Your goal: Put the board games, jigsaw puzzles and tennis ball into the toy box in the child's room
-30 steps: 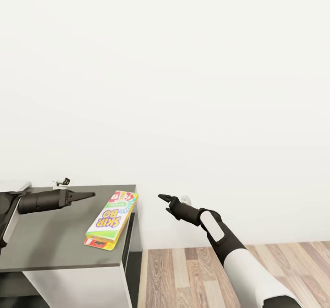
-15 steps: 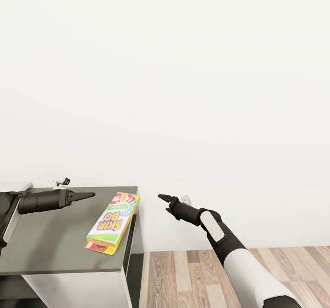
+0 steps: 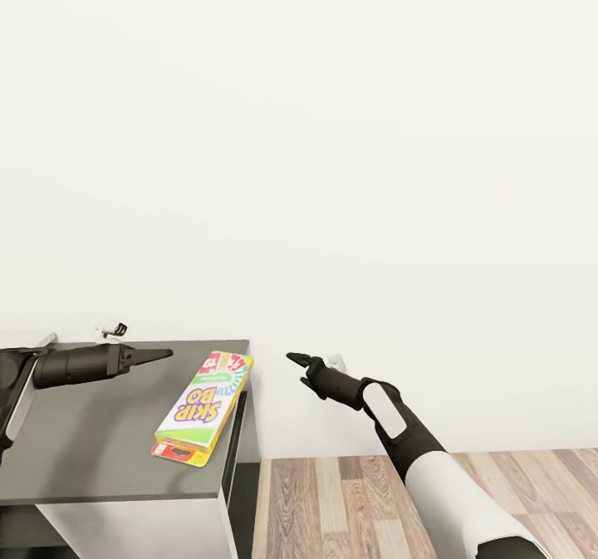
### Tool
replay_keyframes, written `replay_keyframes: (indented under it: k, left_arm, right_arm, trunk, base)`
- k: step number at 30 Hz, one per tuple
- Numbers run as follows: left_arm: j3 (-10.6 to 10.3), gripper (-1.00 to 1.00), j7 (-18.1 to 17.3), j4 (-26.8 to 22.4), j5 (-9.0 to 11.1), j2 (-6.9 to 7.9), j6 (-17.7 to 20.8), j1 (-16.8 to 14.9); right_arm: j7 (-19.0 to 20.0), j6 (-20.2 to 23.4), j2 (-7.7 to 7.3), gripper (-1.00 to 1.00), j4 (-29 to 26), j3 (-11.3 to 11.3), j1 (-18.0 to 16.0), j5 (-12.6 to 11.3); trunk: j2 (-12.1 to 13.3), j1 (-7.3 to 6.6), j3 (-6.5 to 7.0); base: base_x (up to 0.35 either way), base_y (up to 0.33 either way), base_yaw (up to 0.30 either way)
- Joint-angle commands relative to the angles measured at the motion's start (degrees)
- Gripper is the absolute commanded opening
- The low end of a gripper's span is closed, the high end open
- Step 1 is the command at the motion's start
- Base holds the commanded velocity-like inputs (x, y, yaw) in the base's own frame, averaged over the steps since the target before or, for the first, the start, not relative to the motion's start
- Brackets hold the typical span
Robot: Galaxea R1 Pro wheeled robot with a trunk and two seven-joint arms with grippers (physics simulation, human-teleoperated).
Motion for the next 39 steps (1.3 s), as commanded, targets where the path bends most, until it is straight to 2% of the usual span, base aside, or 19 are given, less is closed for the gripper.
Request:
replay_keyframes:
  k: [1, 11, 39]
  left_arm:
    - [0.0, 1.00, -0.2, 0.0, 0.0, 0.02, 0.6, 0.0]
    - [0.0, 1.00, -0.2, 0.0, 0.0, 0.02, 0.6, 0.0]
    - [0.0, 1.00, -0.2, 0.0, 0.0, 0.02, 0.6, 0.0]
  right_arm:
    - [0.1, 0.2, 0.00, 1.00, 0.0, 0.0, 0.0, -0.1]
    - [0.1, 0.2, 0.00, 1.00, 0.0, 0.0, 0.0, -0.1]
    - [0.1, 0.2, 0.00, 1.00, 0.0, 0.0, 0.0, -0.1]
  trunk:
    - [0.0, 0.00, -0.06]
    - [0.0, 0.00, -0.06]
    - [0.0, 0.00, -0.06]
  base:
    - [0.001, 0.000, 0.000]
    - [0.000, 0.000, 0.010]
    - [0.000, 0.000, 0.173]
